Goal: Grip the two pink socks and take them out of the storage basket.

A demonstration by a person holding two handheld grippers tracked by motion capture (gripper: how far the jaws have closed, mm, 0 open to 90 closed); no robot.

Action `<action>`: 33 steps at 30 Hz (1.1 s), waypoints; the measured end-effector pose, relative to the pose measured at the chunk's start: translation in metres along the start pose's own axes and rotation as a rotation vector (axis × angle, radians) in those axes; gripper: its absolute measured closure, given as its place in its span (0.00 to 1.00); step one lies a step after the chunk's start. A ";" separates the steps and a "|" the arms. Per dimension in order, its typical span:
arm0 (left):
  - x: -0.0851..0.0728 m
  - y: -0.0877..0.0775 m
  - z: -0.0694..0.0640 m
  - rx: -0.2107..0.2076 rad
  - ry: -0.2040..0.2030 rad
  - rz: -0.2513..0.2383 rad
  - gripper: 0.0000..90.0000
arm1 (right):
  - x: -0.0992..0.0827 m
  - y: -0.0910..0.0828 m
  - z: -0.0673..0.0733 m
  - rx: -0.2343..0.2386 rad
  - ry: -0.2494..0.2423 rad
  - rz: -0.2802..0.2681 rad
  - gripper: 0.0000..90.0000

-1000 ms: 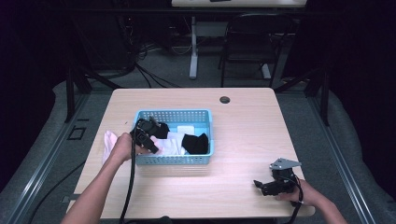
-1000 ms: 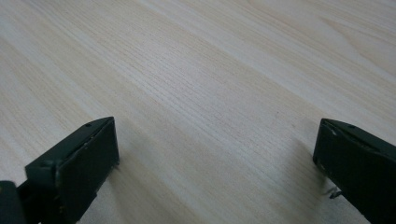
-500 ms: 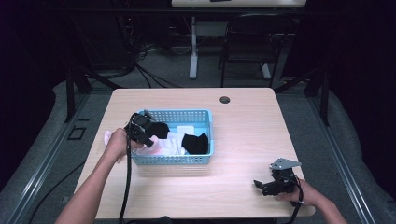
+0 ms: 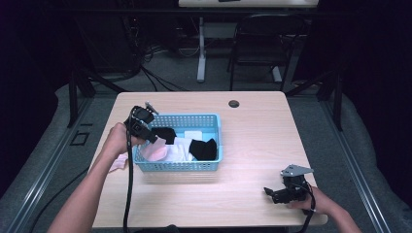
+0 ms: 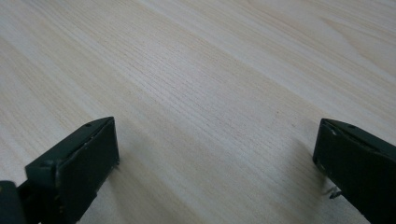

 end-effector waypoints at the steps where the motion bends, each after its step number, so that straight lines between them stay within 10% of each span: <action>1: 0.002 -0.004 0.000 0.004 0.004 -0.003 0.97 | 0.000 0.000 0.000 0.000 0.000 0.000 0.00; 33: 0.015 -0.090 0.020 0.073 -0.022 -0.104 0.97 | 0.000 0.001 0.000 0.003 0.003 -0.005 0.00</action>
Point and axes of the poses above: each handheld gripper's, and its own axes: y roughly forward along the jaws, x roughly out of its top, z roughly to its left, the point moved 6 cm from there along y, roughly forward along the jaws, and after that the axes turned 4 degrees about x, right-handed, at the moved point
